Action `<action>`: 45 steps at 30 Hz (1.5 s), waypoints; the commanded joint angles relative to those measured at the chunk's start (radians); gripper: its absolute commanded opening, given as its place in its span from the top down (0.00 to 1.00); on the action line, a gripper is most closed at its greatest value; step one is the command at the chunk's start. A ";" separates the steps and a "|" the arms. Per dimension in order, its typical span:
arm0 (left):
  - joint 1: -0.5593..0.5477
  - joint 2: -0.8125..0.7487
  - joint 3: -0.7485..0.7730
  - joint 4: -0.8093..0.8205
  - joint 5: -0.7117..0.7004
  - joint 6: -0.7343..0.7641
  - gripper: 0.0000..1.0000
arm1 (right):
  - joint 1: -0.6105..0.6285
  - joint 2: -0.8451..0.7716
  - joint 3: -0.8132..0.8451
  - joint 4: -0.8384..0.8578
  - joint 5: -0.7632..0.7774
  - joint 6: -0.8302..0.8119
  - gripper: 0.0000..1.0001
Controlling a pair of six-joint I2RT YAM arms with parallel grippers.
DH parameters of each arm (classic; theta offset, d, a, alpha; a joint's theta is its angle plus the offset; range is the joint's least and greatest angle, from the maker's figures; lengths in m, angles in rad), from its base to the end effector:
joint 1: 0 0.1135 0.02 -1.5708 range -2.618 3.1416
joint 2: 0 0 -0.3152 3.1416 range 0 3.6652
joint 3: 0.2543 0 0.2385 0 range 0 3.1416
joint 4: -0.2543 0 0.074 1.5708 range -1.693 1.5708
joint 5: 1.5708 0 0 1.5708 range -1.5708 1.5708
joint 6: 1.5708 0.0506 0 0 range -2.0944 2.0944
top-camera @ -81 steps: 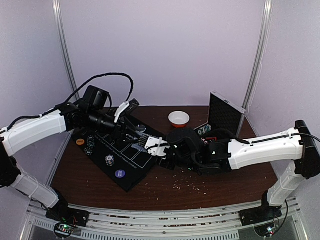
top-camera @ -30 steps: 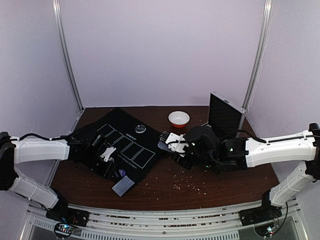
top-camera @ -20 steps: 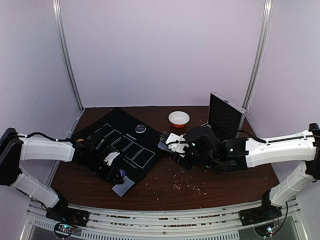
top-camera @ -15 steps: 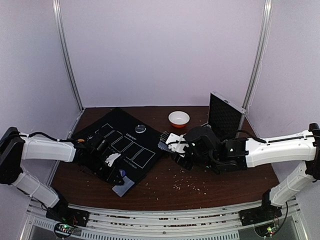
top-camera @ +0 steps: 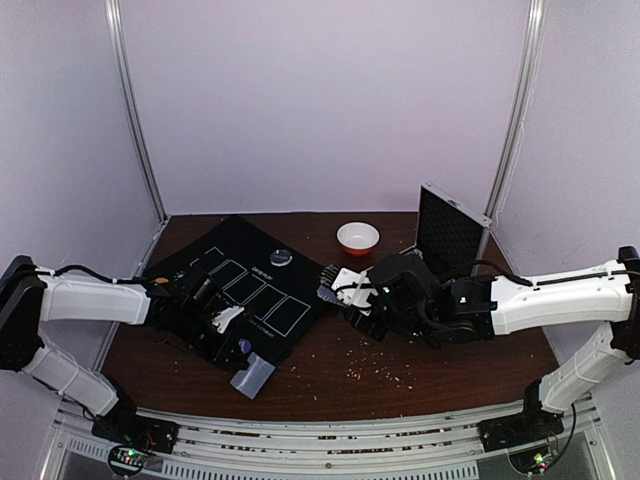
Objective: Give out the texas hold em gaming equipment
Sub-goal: Pick up the poker card from the poker table mat, then distribute the poker card in the big blind area.
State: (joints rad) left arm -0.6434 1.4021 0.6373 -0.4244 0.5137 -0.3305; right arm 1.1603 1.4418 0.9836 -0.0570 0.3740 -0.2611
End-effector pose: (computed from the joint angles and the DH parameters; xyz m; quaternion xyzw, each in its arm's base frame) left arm 0.1604 -0.1514 0.1981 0.1956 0.9305 -0.3063 0.0454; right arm 0.1440 0.2846 0.3181 -0.4828 0.7044 0.0704 0.5155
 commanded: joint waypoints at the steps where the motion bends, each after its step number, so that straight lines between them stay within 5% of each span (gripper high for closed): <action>1: -0.005 -0.062 0.062 -0.017 0.033 0.030 1.00 | -0.001 -0.025 0.007 -0.003 0.018 0.005 0.54; 13: 0.103 -0.090 0.317 -0.165 -0.027 0.103 1.00 | -0.002 -0.022 0.009 -0.011 0.022 0.005 0.54; 24: 0.384 -0.086 0.451 -0.301 -0.110 0.202 1.00 | -0.005 -0.035 -0.008 0.003 0.012 -0.020 0.54; 32: 0.695 -0.047 0.497 -0.191 -0.093 0.123 1.00 | -0.027 -0.035 -0.010 0.014 -0.052 -0.051 0.53; 39: 0.915 0.092 0.584 -0.117 -0.107 0.088 1.00 | -0.064 -0.043 -0.018 0.013 -0.119 -0.077 0.53; 45: 0.946 0.306 0.788 -0.151 -0.247 0.159 1.00 | -0.090 -0.033 -0.012 0.023 -0.157 -0.091 0.53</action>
State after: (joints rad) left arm 0.2974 1.6016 1.3132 -0.5991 0.3492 -0.2214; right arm 1.0859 1.4284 0.9760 -0.0582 0.2539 -0.3374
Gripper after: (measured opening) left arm 0.006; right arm 0.469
